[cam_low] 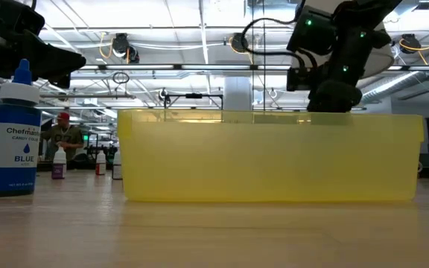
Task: Pick & Place food coloring
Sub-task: Put the small orange food coloring bottle into the yellow bin, then put the right small orange food coloring bottle into the yellow bin
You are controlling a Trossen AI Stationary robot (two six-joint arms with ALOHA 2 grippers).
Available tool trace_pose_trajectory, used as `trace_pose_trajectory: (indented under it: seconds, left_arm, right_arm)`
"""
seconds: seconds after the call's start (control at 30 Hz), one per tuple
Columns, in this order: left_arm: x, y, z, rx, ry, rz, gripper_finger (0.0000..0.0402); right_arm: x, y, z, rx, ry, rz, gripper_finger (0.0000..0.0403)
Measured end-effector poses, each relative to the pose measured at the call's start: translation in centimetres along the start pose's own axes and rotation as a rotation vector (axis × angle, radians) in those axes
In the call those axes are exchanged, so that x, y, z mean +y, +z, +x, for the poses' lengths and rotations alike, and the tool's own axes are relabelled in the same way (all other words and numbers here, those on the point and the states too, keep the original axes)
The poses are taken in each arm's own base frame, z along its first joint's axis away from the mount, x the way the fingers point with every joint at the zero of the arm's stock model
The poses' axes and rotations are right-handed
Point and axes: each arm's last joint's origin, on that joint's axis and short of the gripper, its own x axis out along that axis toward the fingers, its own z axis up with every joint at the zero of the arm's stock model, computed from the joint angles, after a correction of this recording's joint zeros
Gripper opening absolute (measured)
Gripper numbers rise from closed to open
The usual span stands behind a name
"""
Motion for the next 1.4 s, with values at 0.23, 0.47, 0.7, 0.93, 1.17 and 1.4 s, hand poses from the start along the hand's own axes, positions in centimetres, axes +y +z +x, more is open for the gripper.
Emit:
trace_pose_trajectory:
  seconds: [0.23,0.47,0.7,0.93,1.17,1.4]
  left_arm:
    - [0.0,0.0,0.0,-0.001,0.0,0.0,0.0051]
    - [0.0,0.0,0.0,-0.001,0.0,0.0,0.0051]
    - [0.0,0.0,0.0,-0.002,0.0,0.0,0.0051]
    - [0.0,0.1,0.0,-0.007,0.001,0.0,0.0051]
    - [0.0,0.2,0.0,-0.014,0.001,0.0,0.0051]
    - [0.0,0.2,0.0,-0.022,0.002,0.0,0.0051]
  right_arm:
    - [0.1,0.0,-2.2,-0.086,-0.03,0.001,0.0049]
    - [1.8,0.0,-3.4,-0.146,0.023,-0.02,0.0048]
    - [4.8,0.7,-4.9,-0.155,0.092,-0.046,0.0046]
    - [8.0,2.4,-6.2,-0.089,0.069,-0.094,0.0034]
    - [10.4,3.1,-5.2,-0.028,0.074,-0.157,0.0004]
    - [10.3,3.3,-5.2,-0.038,0.072,-0.156,0.0015]
